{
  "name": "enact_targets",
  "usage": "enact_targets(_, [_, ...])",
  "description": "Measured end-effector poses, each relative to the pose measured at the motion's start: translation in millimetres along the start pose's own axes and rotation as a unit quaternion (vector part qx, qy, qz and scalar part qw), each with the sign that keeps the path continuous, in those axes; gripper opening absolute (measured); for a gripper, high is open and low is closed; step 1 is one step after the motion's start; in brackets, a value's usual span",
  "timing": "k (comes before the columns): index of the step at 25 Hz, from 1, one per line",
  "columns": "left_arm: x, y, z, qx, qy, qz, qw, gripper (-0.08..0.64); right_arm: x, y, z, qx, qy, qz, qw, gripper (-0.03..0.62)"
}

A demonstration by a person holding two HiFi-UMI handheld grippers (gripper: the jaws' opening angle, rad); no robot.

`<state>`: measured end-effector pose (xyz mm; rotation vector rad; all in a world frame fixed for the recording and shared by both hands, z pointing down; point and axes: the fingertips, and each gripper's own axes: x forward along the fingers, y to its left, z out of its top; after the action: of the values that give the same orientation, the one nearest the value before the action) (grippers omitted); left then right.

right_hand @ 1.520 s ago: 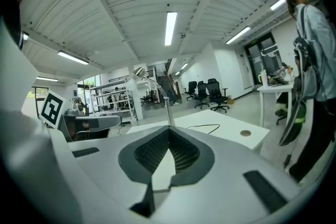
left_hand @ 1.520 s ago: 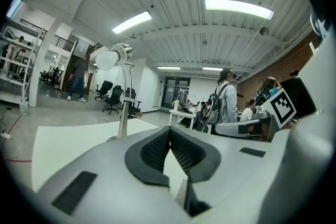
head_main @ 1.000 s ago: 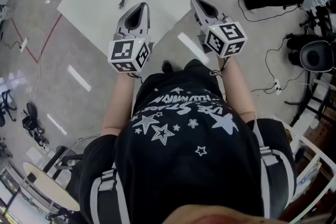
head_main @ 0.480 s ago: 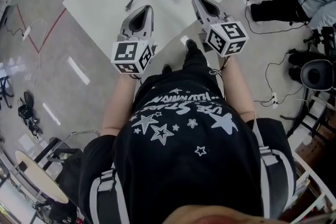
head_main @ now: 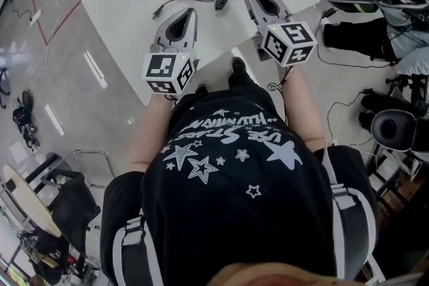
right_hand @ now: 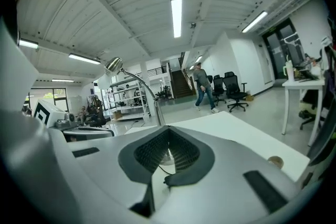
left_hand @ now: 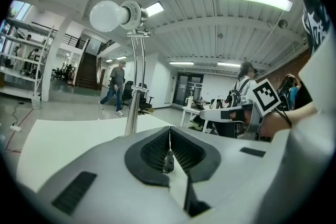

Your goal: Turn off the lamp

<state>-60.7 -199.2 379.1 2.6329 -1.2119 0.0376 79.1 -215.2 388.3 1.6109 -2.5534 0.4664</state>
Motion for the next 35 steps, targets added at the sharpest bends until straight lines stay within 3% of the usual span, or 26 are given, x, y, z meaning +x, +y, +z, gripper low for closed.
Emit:
enact_targets(9, [43, -8, -22, -0.018, 0.022, 0.045, 0.9986, 0.012, 39, -40, 8, -0.004, 0.021, 0.065, 0.998, 0.005])
enact_targets(15, [60, -16, -41, -0.008, 0.042, 0.068, 0.9967, 0.015, 53, -53, 4, -0.004, 0.036, 0.099, 0.994, 0.005])
enact_targets(21, [73, -27, -74, 0.000, 0.090, 0.069, 0.9935, 0.136, 63, -56, -4, -0.005, 0.054, 0.134, 0.990, 0.005])
enact_targets(27, [83, -27, -115, 0.030, 0.146, 0.076, 0.9859, 0.205, 72, -55, -11, -0.011, 0.072, 0.163, 0.984, 0.005])
enact_targets(35, [103, -13, -149, 0.092, 0.184, 0.086, 0.9748, 0.224, 83, -60, -27, -0.009, 0.094, 0.177, 0.980, 0.005])
